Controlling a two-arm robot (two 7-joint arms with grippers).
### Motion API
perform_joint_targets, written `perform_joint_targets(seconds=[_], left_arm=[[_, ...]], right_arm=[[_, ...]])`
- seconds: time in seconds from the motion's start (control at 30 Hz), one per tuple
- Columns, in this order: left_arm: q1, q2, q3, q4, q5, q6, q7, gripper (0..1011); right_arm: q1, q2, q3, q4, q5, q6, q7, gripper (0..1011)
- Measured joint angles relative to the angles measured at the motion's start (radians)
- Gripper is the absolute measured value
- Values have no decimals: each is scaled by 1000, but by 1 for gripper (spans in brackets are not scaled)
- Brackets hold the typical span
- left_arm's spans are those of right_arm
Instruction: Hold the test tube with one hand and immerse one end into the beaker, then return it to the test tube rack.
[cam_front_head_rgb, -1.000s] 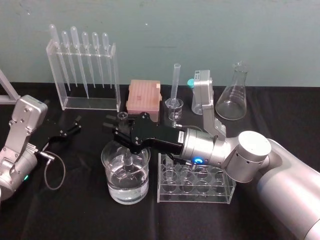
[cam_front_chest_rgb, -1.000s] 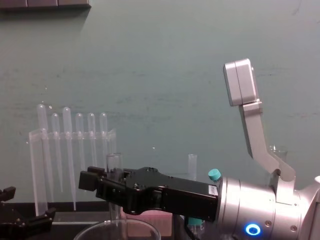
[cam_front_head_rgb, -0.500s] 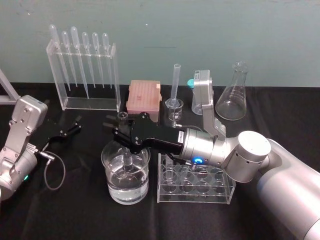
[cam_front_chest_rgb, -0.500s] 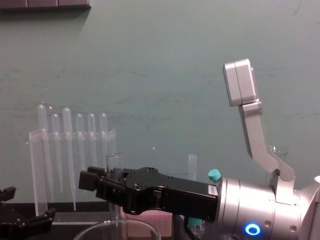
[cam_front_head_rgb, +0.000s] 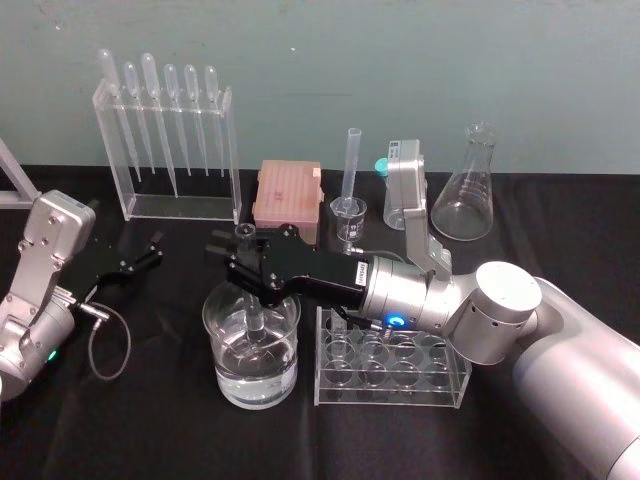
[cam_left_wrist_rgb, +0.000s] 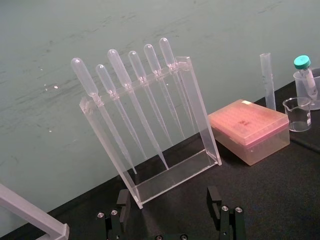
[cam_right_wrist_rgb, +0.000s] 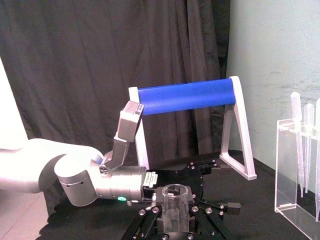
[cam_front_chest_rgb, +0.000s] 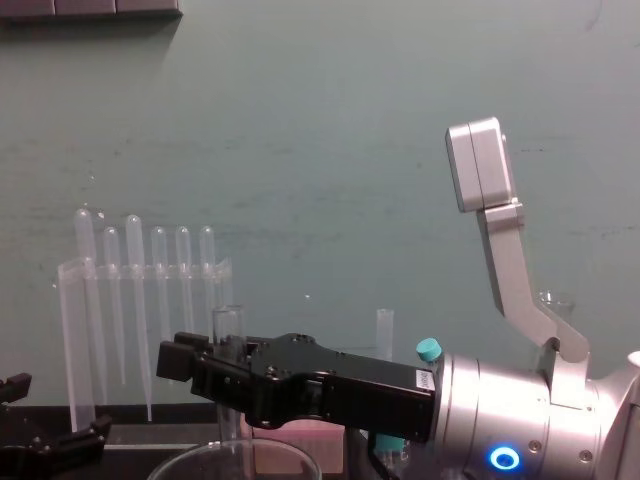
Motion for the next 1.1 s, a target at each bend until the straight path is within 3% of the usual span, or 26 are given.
perform_joint_targets(seconds=[1.1], left_arm=[[0,0,0,0,0,0,0,1000]], right_arm=[[0,0,0,0,0,0,0,189]])
